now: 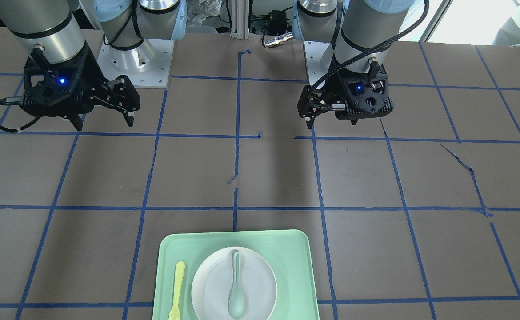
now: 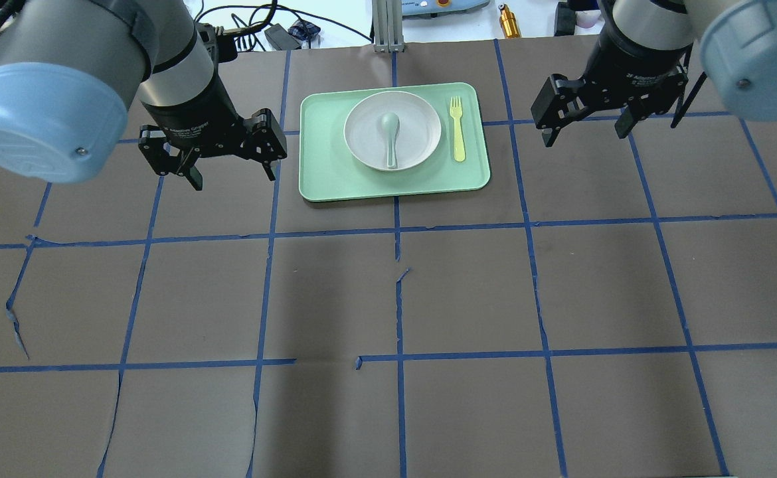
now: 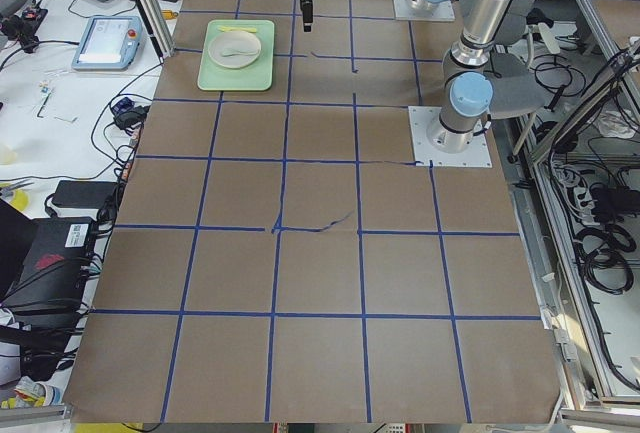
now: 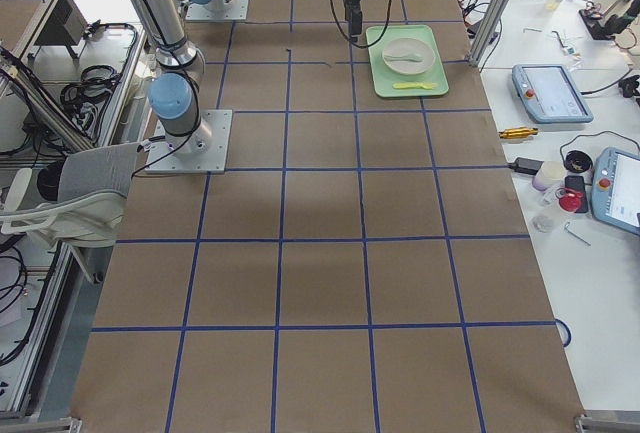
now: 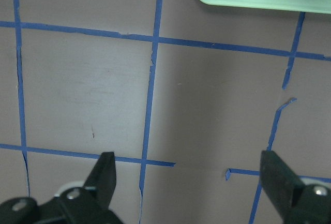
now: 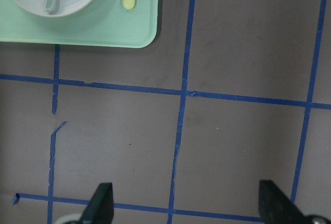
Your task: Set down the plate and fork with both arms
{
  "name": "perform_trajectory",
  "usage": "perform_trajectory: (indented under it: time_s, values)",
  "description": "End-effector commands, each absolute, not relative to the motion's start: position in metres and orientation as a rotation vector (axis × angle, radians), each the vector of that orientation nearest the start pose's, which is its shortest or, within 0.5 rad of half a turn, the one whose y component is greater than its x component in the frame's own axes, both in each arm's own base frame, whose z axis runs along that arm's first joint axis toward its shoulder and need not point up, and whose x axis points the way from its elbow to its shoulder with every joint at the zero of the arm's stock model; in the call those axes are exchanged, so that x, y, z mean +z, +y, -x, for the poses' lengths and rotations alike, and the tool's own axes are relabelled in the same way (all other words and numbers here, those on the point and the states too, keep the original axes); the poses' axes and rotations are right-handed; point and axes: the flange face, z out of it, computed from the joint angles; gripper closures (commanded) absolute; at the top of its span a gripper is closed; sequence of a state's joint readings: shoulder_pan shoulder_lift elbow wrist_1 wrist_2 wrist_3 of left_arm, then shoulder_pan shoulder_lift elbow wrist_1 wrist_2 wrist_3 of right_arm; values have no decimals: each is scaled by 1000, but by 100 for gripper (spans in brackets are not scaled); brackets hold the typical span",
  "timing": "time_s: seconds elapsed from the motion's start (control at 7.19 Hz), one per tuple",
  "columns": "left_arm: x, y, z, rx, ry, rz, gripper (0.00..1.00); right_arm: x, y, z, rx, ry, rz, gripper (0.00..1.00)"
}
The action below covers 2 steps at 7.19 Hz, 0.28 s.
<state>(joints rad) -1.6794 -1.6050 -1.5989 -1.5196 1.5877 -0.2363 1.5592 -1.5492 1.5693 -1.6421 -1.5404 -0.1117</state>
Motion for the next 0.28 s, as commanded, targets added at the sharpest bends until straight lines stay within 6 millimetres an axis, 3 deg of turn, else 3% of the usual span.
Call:
perform_trajectory:
  time_s: [0.0, 0.14]
  values:
    - [462, -486, 185, 14, 3115, 198, 0, 482, -511, -132, -82, 3107, 156, 0]
    - [462, -486, 186, 14, 3116, 203, 0, 481, -511, -132, -77, 3109, 159, 0]
